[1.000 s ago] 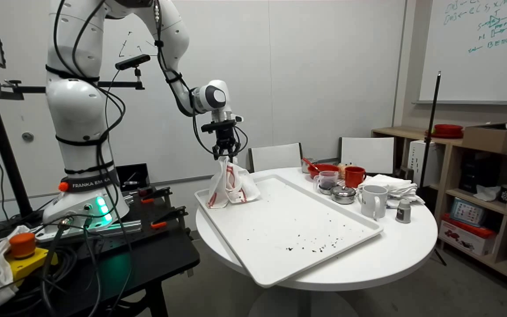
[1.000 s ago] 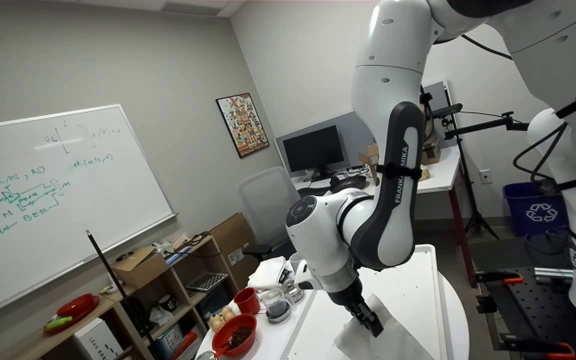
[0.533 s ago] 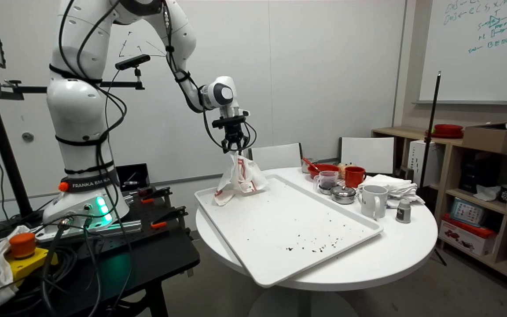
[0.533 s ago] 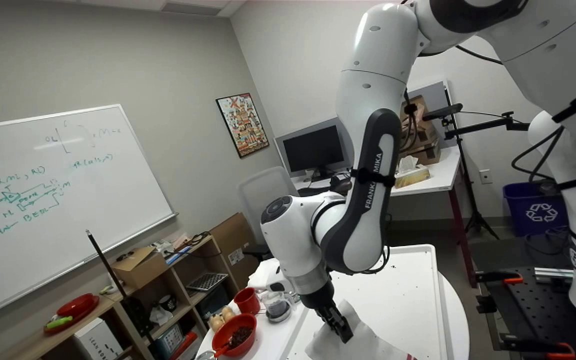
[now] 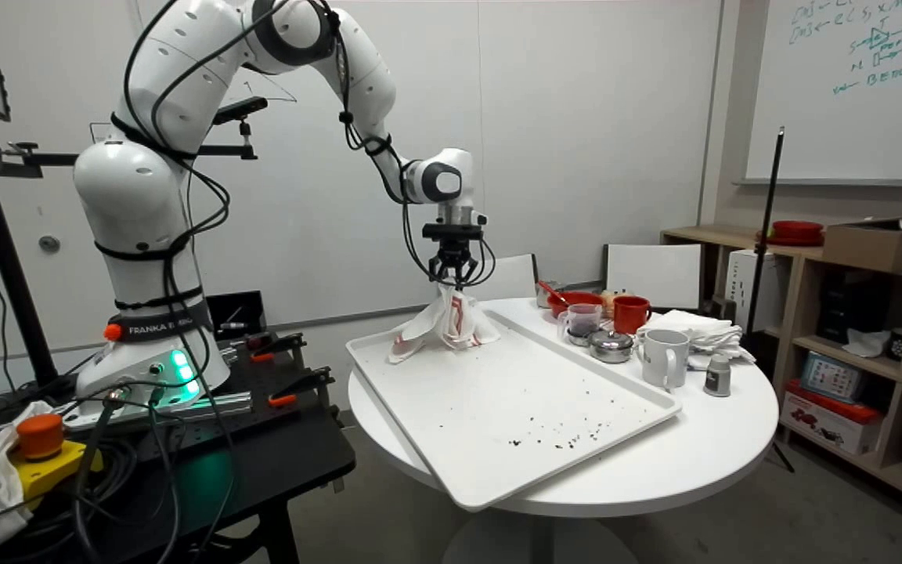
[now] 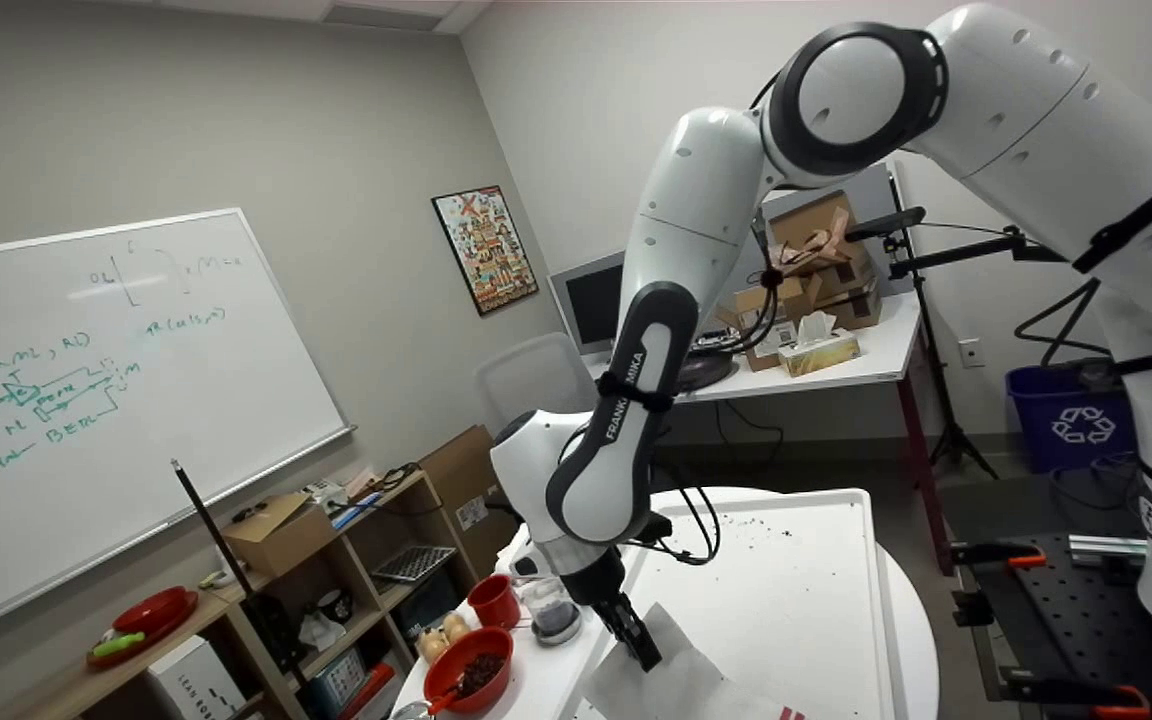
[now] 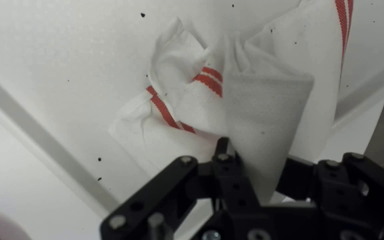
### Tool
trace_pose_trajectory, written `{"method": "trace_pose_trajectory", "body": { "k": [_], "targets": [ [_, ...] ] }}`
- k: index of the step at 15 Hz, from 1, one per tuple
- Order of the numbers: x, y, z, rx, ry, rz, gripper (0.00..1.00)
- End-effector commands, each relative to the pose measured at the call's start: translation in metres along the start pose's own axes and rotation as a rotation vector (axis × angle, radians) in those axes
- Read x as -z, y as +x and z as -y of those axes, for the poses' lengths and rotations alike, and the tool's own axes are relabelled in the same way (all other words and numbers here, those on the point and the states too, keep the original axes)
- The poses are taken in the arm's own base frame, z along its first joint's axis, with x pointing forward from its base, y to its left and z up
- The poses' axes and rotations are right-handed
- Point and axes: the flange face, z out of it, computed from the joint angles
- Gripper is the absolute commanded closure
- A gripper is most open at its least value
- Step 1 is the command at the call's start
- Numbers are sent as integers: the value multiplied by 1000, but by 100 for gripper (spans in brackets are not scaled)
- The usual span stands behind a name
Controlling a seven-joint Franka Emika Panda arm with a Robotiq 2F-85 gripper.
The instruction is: Use the towel to wipe the tray
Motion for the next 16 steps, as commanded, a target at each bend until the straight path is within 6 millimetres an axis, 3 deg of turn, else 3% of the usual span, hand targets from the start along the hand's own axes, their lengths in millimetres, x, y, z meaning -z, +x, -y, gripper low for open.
{"method": "trace_pose_trajectory", "body": {
  "k": [1,11,16],
  "targets": [
    [-33,13,-32,9,99,36,94],
    [-121,20,-39,-27,139,182,93],
    [-147,18,-44,-53,96,232,94]
  ]
}}
